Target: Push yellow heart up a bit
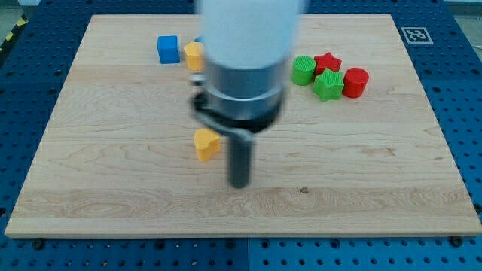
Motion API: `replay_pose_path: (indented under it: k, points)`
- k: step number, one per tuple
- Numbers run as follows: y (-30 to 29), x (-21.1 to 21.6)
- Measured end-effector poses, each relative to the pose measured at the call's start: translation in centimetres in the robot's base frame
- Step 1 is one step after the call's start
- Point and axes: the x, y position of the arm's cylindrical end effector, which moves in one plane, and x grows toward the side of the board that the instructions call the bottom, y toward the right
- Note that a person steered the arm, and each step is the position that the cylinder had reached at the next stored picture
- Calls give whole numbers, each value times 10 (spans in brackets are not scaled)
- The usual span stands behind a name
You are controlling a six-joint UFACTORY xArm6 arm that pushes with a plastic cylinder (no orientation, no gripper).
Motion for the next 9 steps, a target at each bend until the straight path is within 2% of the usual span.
replay_pose_path:
  k: [4,9]
  points:
    - [-43,-72]
    - [-35,-136]
